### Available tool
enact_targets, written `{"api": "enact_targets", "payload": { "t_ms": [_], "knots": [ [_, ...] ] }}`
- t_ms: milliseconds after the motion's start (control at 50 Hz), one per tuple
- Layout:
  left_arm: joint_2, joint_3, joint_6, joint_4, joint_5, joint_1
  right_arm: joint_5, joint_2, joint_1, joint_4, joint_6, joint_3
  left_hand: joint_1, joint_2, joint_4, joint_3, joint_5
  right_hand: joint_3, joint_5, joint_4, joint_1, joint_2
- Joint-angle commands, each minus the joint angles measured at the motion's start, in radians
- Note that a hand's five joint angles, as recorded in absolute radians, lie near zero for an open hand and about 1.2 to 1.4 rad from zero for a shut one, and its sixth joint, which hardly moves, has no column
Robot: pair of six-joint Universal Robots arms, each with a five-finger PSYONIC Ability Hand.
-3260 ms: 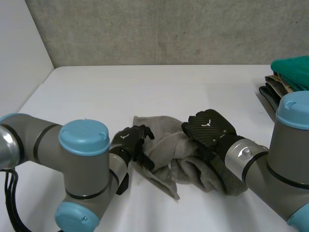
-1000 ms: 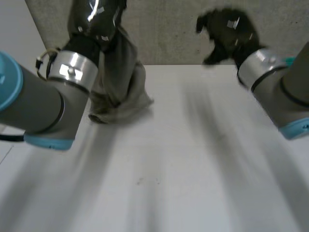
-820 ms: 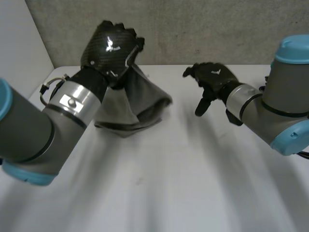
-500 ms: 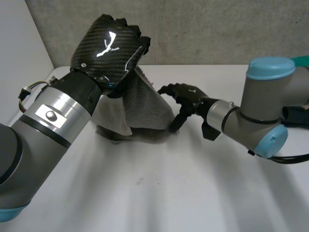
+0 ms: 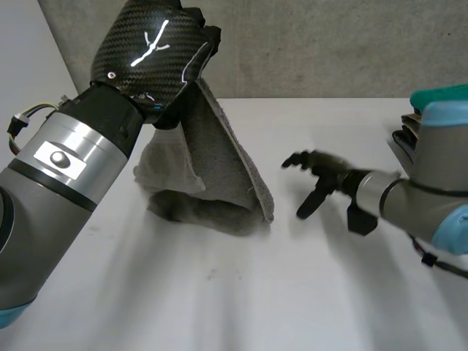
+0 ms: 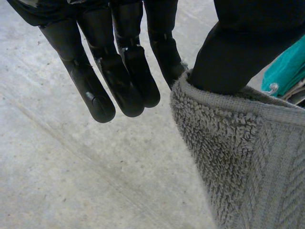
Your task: Fold the laundry.
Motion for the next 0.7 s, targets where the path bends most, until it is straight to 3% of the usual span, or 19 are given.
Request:
{"api": "enact_targets", "payload": {
  "t_ms": [20, 180, 220, 280, 380, 460, 560, 640, 700],
  "knots": [
    [0.002, 0.01, 0.001, -0.005, -0.024, -0.002, -0.054, 0.094, 0.084, -0.038, 0.124, -0.027, 0.26, 0.201, 0.194, 0.203, 0.26, 0.05, 0.04, 0.037, 0.074, 0.019],
    [0.03, 0.016, 0.0, -0.016, -0.027, -0.002, -0.061, 0.18, 0.181, -0.153, 0.274, -0.082, 0.26, 0.201, 0.194, 0.203, 0.26, 0.103, 0.093, 0.09, 0.127, 0.071],
    [0.036, 0.019, 0.0, -0.016, -0.028, -0.003, -0.062, 0.193, 0.193, -0.173, 0.292, -0.092, 0.26, 0.201, 0.194, 0.203, 0.26, 0.281, 0.271, 0.268, 0.305, 0.25],
    [0.044, 0.024, 0.0, -0.016, -0.034, -0.002, -0.045, 0.193, 0.199, -0.185, 0.292, -0.096, 0.26, 0.201, 0.194, 0.203, 0.26, 1.112, 1.102, 1.099, 1.136, 1.081],
    [0.053, 0.022, 0.001, -0.019, -0.057, 0.001, -0.001, 0.107, 0.176, -0.193, 0.259, -0.083, 0.26, 0.201, 0.194, 0.203, 0.26, 1.115, 1.105, 1.102, 1.139, 1.083],
    [0.073, 0.01, 0.001, -0.039, -0.067, 0.021, 0.019, -0.094, 0.08, -0.162, 0.087, -0.053, 0.26, 0.201, 0.194, 0.203, 0.26, 1.115, 1.105, 1.102, 1.139, 1.083],
    [0.084, -0.016, 0.001, -0.131, -0.067, 0.136, 0.034, -0.322, -0.072, -0.003, -0.338, -0.01, 0.26, 0.201, 0.194, 0.203, 0.26, 1.115, 1.105, 1.102, 1.139, 1.083],
    [0.082, -0.032, -0.008, -0.221, -0.059, 0.22, 0.045, -0.412, -0.084, 0.094, -0.578, 0.002, 0.26, 0.201, 0.194, 0.203, 0.26, 1.115, 1.105, 1.102, 1.139, 1.083],
    [0.059, -0.047, -0.011, -0.272, -0.057, 0.241, 0.064, -0.441, -0.081, 0.141, -0.646, 0.019, 0.26, 0.201, 0.194, 0.203, 0.26, 1.115, 1.105, 1.102, 1.139, 1.083]
  ]
}}
